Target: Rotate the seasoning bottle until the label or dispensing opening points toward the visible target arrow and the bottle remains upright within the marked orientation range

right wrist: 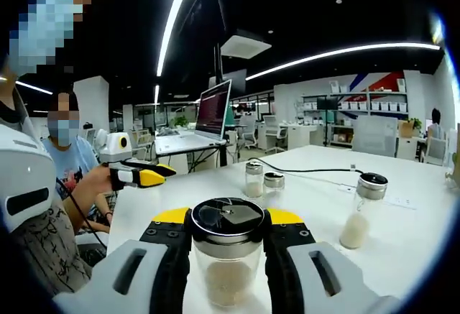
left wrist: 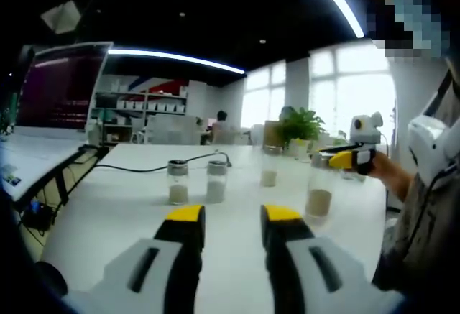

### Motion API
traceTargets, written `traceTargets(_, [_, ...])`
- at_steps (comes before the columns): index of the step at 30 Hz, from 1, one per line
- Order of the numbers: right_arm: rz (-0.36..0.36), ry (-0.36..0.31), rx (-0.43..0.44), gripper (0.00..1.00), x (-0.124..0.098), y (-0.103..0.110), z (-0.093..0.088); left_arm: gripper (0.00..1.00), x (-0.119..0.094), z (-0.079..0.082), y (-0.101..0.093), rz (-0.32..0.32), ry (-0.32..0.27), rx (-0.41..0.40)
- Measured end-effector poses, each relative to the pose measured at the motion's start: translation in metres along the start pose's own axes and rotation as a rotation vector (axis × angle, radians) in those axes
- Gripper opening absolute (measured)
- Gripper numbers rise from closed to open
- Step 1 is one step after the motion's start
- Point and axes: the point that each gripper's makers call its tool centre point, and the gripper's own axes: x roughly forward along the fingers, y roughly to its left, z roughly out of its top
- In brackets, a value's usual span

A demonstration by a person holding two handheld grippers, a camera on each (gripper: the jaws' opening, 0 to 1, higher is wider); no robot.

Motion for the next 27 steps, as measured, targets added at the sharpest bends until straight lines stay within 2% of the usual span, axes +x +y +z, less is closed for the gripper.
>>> traceTargets(6, [0.013,-0.023,0.032,0.38,0.0,0.009,-0.005,0.32,0.003,0.0,0.0,-0.001,0.004,0.0])
traceTargets(9, [0.028,-0.026,0.026,0.38,-0.001,0.015,-0.005,0.33,0.005,0.003,-0.006,-0.025,-0.012,0.001])
traceTargets(14, [0.044,-0.025,0.015,0.38,-0.002,0.022,-0.006,0.34,0.009,0.002,-0.012,-0.035,0.004,0.045])
traceTargets(27, [0.057,-0.018,-0.006,0.39,-0.002,0.035,-0.016,0.34,0.005,-0.001,-0.009,-0.029,0.01,0.035])
